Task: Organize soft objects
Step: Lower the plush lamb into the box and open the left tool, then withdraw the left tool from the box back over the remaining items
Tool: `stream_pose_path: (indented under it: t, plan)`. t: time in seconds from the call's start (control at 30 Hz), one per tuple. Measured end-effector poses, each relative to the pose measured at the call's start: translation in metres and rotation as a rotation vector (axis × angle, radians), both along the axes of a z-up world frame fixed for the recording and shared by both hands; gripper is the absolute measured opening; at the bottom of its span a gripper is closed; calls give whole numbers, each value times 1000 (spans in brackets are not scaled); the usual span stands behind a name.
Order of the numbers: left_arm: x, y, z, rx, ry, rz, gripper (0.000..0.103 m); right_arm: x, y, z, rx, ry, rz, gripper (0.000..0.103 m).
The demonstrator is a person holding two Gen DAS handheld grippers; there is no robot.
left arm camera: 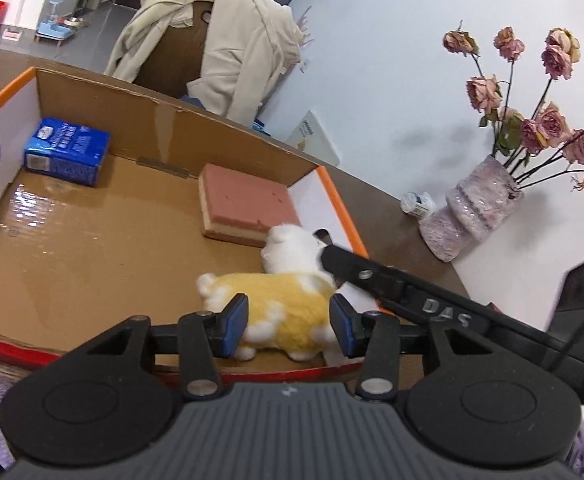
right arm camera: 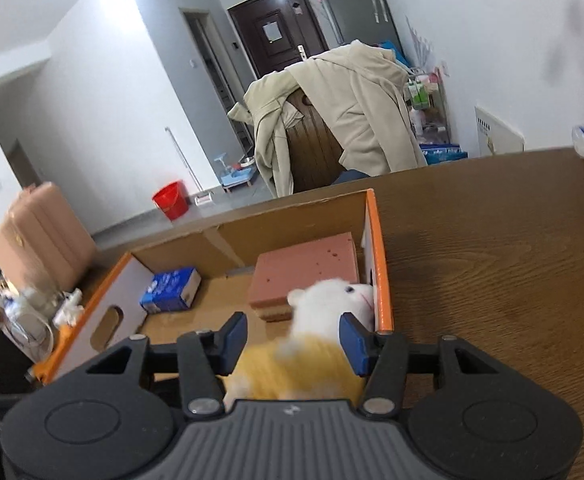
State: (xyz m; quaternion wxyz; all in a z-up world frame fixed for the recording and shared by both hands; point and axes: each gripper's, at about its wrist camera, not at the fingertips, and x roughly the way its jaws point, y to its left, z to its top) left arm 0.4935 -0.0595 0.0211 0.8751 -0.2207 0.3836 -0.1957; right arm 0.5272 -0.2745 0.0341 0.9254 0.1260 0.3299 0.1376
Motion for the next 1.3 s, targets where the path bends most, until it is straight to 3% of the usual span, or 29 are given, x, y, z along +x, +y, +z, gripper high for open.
stream_pose_path:
  t: [0.07,0.2,0.43,0.63,0.8,1.0,1.17,1.3]
  plan:
    - [-4,3,5,18,-1,17,46,-8,2,6,-51,-40,-12,53]
    - [-22,14,27,56,-34,58,58,-20,-1,28,-56,-78,-8,56]
    - [-74,34,82,171,-148,116,80,-71,-11,78,-74,-176,-8,74]
    - [-138,46,117,336,-252,169,96,-134,-15,107,-98,-254,4,87]
    - [-196,63,132,467,-349,201,101,-192,-15,115,-150,-301,20,93]
    - [-268,90,116,497,-424,245,103,-270,-7,103,-227,-373,52,96]
    - [-321,108,76,461,-373,266,103,-326,3,68,-210,-385,88,102]
    - [-338,118,52,460,-318,253,103,-362,15,39,-185,-376,82,102]
